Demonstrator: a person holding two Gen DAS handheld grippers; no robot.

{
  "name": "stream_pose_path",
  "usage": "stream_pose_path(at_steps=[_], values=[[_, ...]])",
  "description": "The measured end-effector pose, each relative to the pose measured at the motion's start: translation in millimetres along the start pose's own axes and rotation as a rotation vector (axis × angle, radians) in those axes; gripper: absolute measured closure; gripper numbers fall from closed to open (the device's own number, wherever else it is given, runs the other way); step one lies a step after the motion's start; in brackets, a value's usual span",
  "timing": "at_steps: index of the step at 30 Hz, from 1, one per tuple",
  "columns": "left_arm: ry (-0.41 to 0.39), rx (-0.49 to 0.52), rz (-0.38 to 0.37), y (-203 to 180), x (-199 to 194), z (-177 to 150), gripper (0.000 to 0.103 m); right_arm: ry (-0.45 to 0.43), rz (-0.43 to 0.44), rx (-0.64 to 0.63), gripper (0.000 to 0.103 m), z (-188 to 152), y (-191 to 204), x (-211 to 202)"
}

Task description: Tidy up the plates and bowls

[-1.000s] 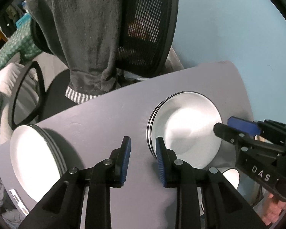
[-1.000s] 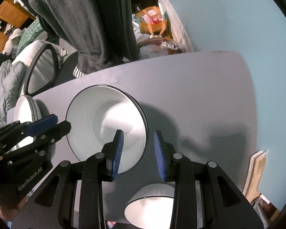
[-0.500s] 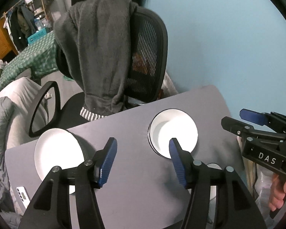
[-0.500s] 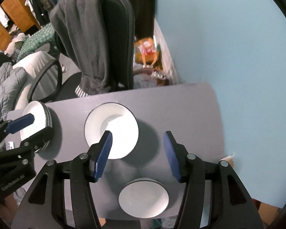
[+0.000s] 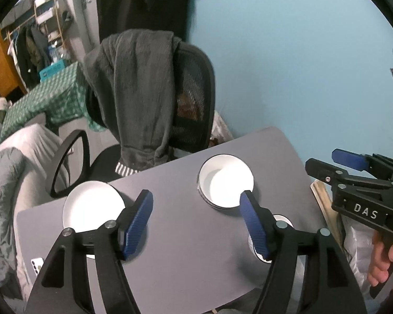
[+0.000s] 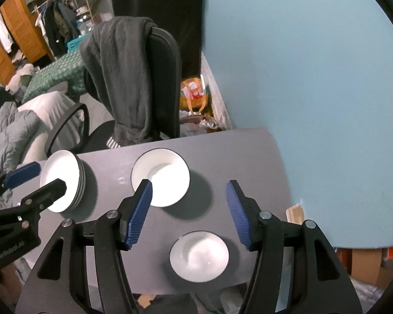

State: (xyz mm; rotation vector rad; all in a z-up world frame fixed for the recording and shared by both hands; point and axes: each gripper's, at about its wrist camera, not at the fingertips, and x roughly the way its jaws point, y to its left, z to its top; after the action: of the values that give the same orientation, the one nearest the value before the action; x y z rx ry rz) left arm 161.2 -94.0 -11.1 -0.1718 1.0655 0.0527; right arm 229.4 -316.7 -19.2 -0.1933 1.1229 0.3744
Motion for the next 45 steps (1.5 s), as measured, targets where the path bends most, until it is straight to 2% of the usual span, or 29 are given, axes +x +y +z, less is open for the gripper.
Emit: stream_pose_path(at_steps=[9, 19, 25, 30, 45], values=[[-0.029, -0.011, -0.020, -12.0, -20.0, -11.7, 0.032, -0.004, 0.002, 0.057, 0.043, -19.7, -4.3, -13.0], [-0.025, -0.075, -0.103, -10.6, -30.5, -17.2, 0.032, 0.011, 0.011, 0.131, 0.042, -44.0, -15.9, -19.5], [-0.045, -0.058, -0.097, -13.6, -36.8, -17.4, 0.032, -0.004, -0.003, 0.157, 0.042, -57.2, -21.8, -25.8], [-0.023, -0.042, -0.122, -17.2, -33.2, -19.3, 0.032, -0.003, -0.002, 0.181, 0.042, -63.9, -26.2, -26.4], [0.017, 0.061, -0.130, -44.0, -23.4, -20.9, 0.032, 0.001, -0.026, 0.262, 0.042, -83.9, -48.4, -33.0]])
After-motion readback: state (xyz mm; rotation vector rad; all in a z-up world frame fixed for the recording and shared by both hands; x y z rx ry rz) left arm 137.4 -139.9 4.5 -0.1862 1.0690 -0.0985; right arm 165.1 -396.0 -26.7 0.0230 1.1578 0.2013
